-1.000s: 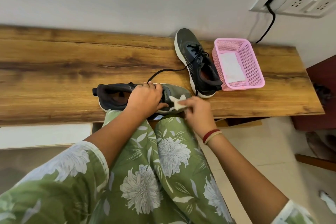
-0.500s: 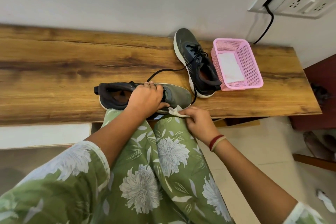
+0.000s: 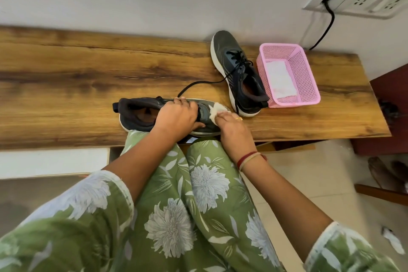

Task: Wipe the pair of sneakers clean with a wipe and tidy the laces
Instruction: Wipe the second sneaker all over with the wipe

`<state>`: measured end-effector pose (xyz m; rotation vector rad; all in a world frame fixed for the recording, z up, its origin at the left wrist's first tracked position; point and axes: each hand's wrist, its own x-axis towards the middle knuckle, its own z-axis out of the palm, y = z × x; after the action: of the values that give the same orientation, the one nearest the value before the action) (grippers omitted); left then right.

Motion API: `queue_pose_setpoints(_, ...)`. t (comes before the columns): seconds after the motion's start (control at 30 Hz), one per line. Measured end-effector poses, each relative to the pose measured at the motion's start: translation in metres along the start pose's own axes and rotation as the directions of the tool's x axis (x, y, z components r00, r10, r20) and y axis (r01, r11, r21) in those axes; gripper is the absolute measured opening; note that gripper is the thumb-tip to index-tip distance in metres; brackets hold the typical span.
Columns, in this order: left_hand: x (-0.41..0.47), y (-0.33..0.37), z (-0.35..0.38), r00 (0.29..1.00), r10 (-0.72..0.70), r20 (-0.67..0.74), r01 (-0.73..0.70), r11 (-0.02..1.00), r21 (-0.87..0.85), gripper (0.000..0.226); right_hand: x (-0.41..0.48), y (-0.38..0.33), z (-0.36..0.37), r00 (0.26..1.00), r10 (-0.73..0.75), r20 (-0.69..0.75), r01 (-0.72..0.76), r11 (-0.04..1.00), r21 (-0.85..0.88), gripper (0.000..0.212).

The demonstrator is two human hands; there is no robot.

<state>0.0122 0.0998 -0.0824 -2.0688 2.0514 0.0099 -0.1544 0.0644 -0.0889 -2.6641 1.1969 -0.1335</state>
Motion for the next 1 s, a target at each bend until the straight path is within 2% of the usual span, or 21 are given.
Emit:
queue_pose_setpoints(0.07,0.0,0.001,-0.001,1.0,0.009,0.017,-0.009,1.0,0.018,0.07,-0.007,0.0,-0.009,0.999,-0.014,0.05,0.012,0.999,0.036,0.04)
queue_pose_setpoints(0.13,-0.002,0.0,-0.002,1.0,0.021,0.021,-0.021,1.0,0.021,0.068,-0.007,0.005,-0.019,0.987,0.021,0.157,-0.054,0.976,0.21,0.034)
queue_pose_setpoints(0.17,-0.002,-0.001,-0.002,1.0,0.021,0.016,-0.021,1.0,0.015,0.067,-0.005,0.007,-0.024,0.964,0.1,0.245,-0.189,0.907,0.375,0.03)
queue_pose_setpoints(0.2,-0.002,-0.001,-0.002,1.0,0.017,0.007,-0.017,1.0,0.006,0.067,-0.003,0.008,-0.03,0.94,0.21,0.27,-0.329,0.772,0.544,0.026)
queue_pose_setpoints(0.23,-0.002,-0.002,-0.002,1.0,0.013,0.0,-0.013,1.0,-0.004,0.068,0.001,0.008,-0.036,0.906,0.353,0.234,-0.411,0.602,0.684,0.023)
queue_pose_setpoints(0.27,-0.003,-0.002,-0.002,1.0,0.009,-0.008,-0.009,1.0,-0.01,0.068,0.006,0.01,-0.039,0.858,0.496,0.131,-0.407,0.504,0.761,0.022)
queue_pose_setpoints(0.3,-0.002,-0.002,-0.001,1.0,0.007,-0.014,-0.007,1.0,-0.014,0.069,0.012,0.01,-0.041,0.816,0.578,0.008,-0.38,0.525,0.762,0.022)
queue_pose_setpoints(0.33,-0.002,-0.002,-0.001,1.0,0.008,-0.019,-0.009,1.0,-0.018,0.069,0.018,0.009,-0.041,0.813,0.576,-0.087,-0.362,0.617,0.699,0.024)
queue_pose_setpoints(0.37,-0.002,-0.002,0.0,1.0,0.012,-0.02,-0.013,1.0,-0.023,0.069,0.025,0.006,-0.041,0.853,0.505,-0.132,-0.335,0.724,0.604,0.028)
queue_pose_setpoints(0.43,-0.002,-0.002,0.0,0.999,0.015,-0.03,-0.016,1.0,-0.021,0.068,0.036,-0.002,-0.031,0.971,0.233,-0.048,-0.197,0.902,0.385,0.038)
queue_pose_setpoints(0.5,-0.001,-0.001,0.001,0.999,0.011,-0.033,-0.012,1.0,-0.027,0.067,0.037,-0.007,-0.014,0.99,0.044,0.131,-0.068,0.98,0.188,0.046)
queue_pose_setpoints(0.53,-0.001,-0.001,0.001,1.0,0.007,-0.027,-0.008,1.0,-0.029,0.067,0.034,-0.007,-0.007,0.985,0.01,0.172,-0.035,0.989,0.143,0.049)
queue_pose_setpoints(0.7,0.0,0.001,0.002,1.0,0.007,0.018,-0.007,1.0,-0.006,0.07,0.007,0.0,-0.005,0.993,-0.001,0.118,-0.015,0.991,0.131,0.049)
queue_pose_setpoints(0.8,-0.001,0.001,0.001,1.0,0.011,0.028,-0.011,1.0,0.0,0.069,-0.004,0.006,-0.023,0.983,-0.054,0.176,0.016,0.978,0.206,0.04)
queue_pose_setpoints(0.87,-0.001,0.001,0.0,1.0,0.009,0.023,-0.009,1.0,-0.013,0.067,-0.004,0.006,-0.037,0.983,0.045,0.178,-0.114,0.909,0.401,0.037)
queue_pose_setpoints(0.9,-0.001,0.0,-0.001,1.0,0.007,0.015,-0.007,1.0,-0.022,0.068,0.001,0.006,-0.041,0.984,0.148,0.104,-0.18,0.854,0.488,0.035)
queue_pose_setpoints(0.97,-0.002,-0.001,-0.001,1.0,0.003,-0.006,-0.003,0.999,-0.035,0.068,0.019,0.004,-0.041,0.942,0.329,-0.073,-0.247,0.822,0.513,0.034)
queue_pose_setpoints(1.0,-0.002,-0.001,0.0,1.0,0.004,-0.02,-0.005,0.999,-0.034,0.068,0.031,0.002,-0.038,0.938,0.333,-0.096,-0.249,0.84,0.482,0.035)
